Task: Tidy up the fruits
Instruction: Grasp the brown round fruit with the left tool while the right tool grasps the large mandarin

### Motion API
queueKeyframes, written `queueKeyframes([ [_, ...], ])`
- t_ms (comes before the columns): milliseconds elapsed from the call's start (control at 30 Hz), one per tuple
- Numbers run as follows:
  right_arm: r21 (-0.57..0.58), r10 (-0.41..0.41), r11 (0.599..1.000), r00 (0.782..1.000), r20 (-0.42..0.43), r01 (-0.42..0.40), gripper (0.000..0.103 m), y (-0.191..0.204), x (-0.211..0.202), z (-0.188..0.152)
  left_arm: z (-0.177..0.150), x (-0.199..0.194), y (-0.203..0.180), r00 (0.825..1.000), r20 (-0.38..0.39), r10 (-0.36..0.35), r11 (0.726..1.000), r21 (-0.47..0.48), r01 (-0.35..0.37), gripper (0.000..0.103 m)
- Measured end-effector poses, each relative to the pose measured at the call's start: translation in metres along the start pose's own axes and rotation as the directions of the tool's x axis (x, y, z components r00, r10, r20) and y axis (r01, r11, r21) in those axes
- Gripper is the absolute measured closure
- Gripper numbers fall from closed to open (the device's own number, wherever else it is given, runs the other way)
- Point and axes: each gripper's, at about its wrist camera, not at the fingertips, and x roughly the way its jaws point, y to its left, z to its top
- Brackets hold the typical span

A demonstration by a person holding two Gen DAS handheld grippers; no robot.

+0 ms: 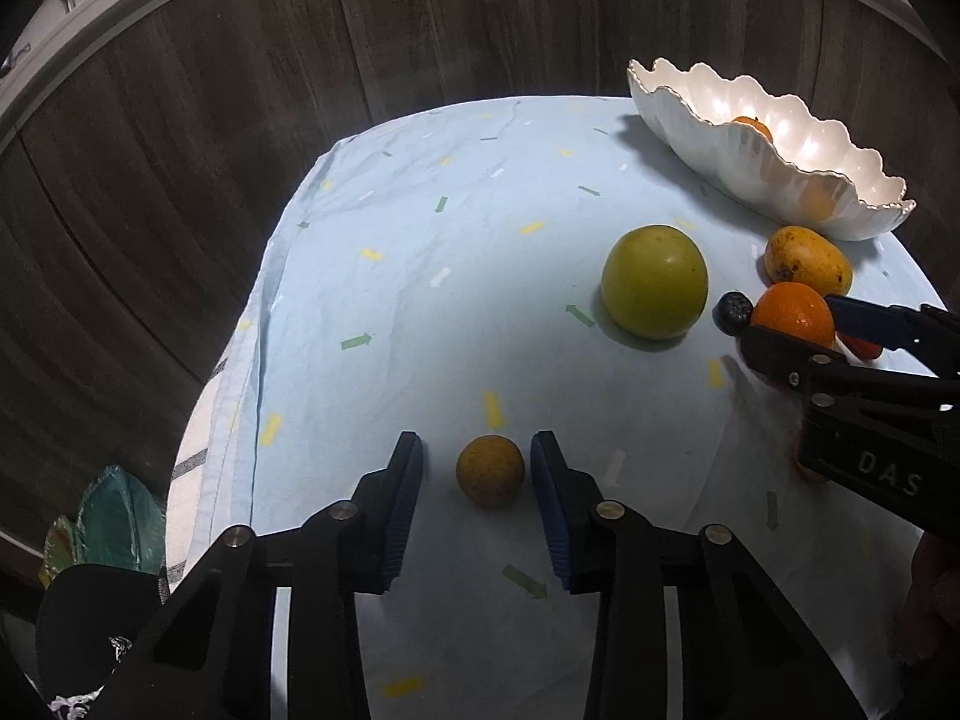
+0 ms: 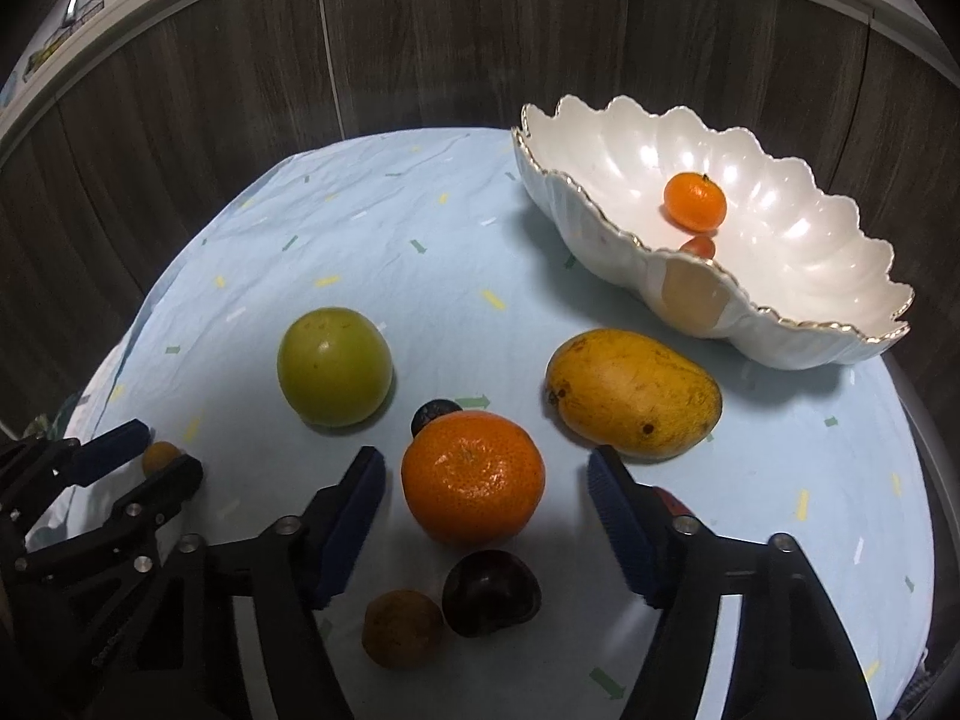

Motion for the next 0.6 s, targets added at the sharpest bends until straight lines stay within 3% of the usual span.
queueKeyframes([
  [233,0.001,0.026,1.000,1.000,-0.014,-0.026,0.055,0.0022,0.0038,-0.0043,0.0000,-0.0005,-0.0031,1.000,0.004,-0.011,1.000,0.015,0.011,0.080],
  [600,0.015,0.030,0.999,1.000,-0.007,-0.030,0.056,0.0013,0.0004,-0.0039,0.0007,-0.0019,-0.0017,1.000,0.007,-0.011,1.000,0.015,0.010,0.081],
])
